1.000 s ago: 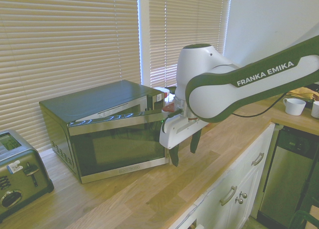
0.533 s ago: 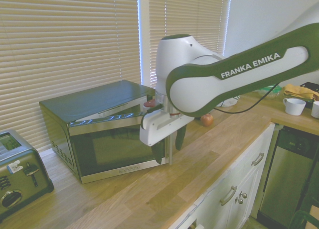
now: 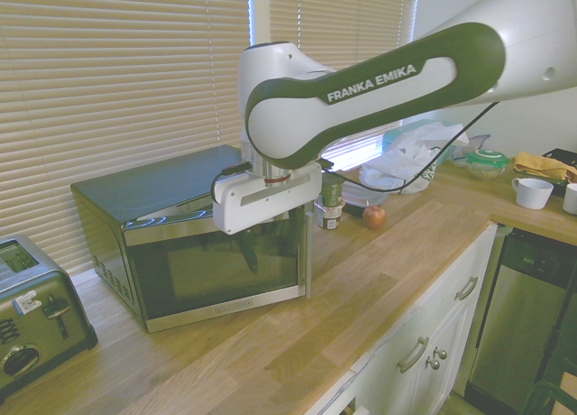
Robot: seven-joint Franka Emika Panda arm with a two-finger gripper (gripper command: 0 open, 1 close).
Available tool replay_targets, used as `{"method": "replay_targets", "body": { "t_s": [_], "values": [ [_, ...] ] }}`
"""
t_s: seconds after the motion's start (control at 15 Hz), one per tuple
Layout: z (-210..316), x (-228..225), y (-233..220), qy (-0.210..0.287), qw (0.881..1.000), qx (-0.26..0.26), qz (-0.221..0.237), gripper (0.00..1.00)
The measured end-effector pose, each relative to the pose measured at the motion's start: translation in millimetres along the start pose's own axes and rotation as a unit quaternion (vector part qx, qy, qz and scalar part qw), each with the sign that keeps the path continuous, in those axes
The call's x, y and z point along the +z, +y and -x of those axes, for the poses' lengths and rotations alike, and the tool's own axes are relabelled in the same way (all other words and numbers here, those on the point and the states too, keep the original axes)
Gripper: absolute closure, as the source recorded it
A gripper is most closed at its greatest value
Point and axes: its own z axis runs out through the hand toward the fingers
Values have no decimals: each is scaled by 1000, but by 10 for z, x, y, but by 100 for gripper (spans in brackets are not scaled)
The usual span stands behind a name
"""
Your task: Close the microwave
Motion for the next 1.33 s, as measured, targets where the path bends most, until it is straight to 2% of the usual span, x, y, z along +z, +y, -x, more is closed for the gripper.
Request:
{"method": "replay_targets", "body": {
  "t_s": [0.93, 1.33],
  "values": [
    [-871, 96, -431, -14, 999, 45, 12, 0],
    [-1136, -23, -661, 6, 998, 54, -10, 0]
  ]
}}
